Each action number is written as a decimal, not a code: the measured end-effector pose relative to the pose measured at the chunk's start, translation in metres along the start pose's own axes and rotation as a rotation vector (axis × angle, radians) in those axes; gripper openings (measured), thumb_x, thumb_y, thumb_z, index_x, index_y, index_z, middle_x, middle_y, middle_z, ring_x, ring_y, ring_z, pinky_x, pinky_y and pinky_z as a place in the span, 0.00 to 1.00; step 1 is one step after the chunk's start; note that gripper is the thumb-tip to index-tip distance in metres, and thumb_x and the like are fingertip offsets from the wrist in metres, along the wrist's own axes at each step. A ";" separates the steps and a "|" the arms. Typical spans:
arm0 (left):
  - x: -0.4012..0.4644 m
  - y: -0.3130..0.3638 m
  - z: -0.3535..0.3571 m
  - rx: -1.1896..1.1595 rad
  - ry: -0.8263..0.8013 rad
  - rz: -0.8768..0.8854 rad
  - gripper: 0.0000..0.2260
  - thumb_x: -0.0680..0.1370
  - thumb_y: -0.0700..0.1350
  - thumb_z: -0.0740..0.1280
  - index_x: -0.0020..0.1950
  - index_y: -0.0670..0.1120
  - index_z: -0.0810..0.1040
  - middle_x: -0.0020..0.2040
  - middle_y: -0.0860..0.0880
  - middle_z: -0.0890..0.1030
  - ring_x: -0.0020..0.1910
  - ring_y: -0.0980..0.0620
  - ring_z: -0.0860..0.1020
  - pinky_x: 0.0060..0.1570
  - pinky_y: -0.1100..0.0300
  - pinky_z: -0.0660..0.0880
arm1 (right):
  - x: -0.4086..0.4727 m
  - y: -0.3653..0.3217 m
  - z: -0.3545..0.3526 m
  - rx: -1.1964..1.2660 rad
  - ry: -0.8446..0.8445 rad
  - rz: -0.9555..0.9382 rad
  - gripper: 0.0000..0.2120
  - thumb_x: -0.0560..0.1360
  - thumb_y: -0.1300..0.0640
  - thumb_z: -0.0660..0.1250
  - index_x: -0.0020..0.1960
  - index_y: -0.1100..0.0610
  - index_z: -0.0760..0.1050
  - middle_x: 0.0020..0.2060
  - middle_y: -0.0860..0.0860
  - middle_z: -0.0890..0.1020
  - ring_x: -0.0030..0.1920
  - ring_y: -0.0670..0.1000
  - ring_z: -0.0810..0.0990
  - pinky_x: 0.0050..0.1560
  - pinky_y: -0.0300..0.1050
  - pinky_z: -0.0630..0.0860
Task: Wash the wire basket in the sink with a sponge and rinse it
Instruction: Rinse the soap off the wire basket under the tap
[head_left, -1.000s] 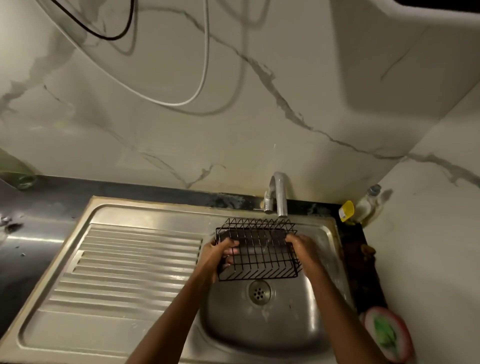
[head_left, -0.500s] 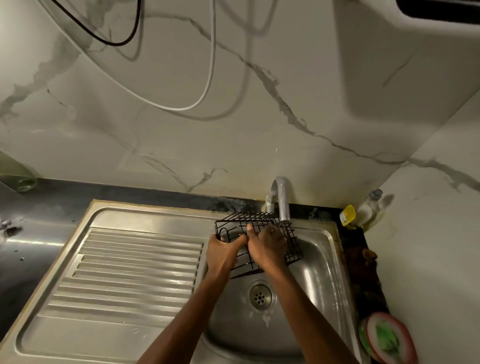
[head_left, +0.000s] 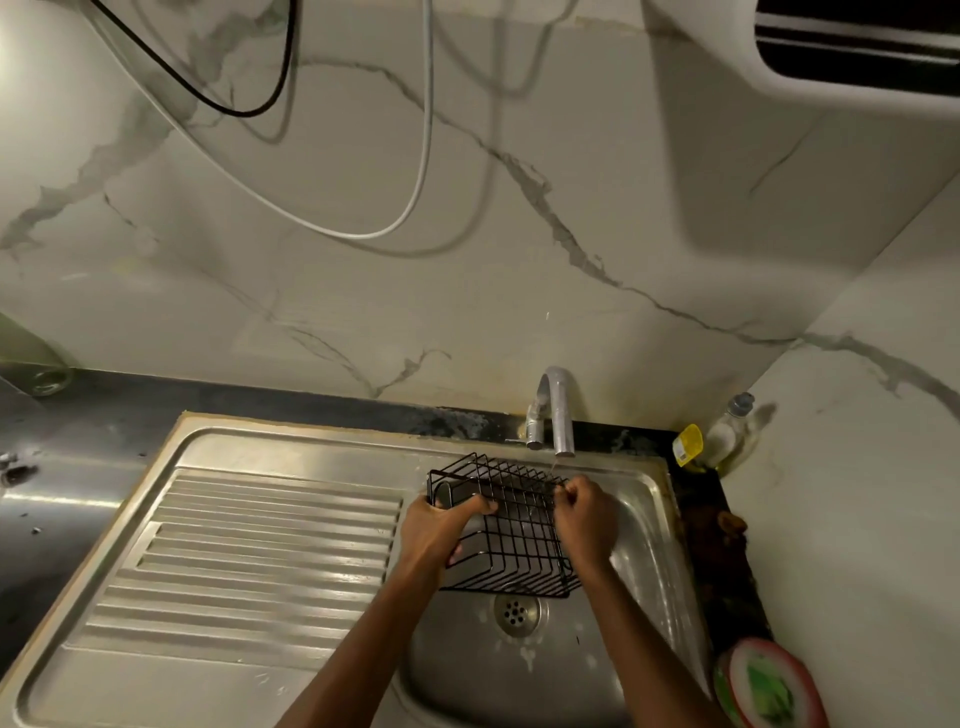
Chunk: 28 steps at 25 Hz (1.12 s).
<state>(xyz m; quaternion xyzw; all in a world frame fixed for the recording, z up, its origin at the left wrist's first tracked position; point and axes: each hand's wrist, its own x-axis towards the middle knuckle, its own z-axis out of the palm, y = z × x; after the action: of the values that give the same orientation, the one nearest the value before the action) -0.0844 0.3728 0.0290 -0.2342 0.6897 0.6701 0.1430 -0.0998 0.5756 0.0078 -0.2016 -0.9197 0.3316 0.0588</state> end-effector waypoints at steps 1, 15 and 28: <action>0.000 0.002 0.002 -0.013 -0.010 0.012 0.22 0.64 0.53 0.82 0.46 0.39 0.81 0.32 0.45 0.74 0.24 0.54 0.68 0.22 0.61 0.66 | -0.007 -0.014 0.005 -0.044 0.033 -0.038 0.03 0.79 0.50 0.67 0.47 0.49 0.77 0.45 0.48 0.80 0.44 0.47 0.78 0.40 0.37 0.69; -0.007 0.013 -0.001 0.005 -0.098 -0.016 0.19 0.65 0.49 0.84 0.46 0.42 0.80 0.34 0.45 0.77 0.24 0.53 0.67 0.21 0.61 0.65 | 0.030 0.019 0.012 -0.261 -0.036 0.307 0.14 0.80 0.51 0.60 0.58 0.59 0.76 0.52 0.59 0.81 0.50 0.57 0.80 0.49 0.50 0.77; 0.015 0.032 -0.006 -0.150 -0.047 -0.048 0.29 0.65 0.64 0.81 0.47 0.42 0.75 0.33 0.48 0.71 0.28 0.53 0.69 0.24 0.61 0.69 | -0.013 -0.096 0.018 0.028 -0.354 -0.082 0.30 0.84 0.41 0.46 0.82 0.50 0.44 0.81 0.54 0.43 0.81 0.55 0.43 0.79 0.60 0.43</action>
<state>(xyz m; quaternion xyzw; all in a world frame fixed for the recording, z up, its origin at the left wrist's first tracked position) -0.1128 0.3646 0.0489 -0.2447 0.6283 0.7216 0.1572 -0.1244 0.4924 0.0550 -0.1015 -0.9185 0.3719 -0.0878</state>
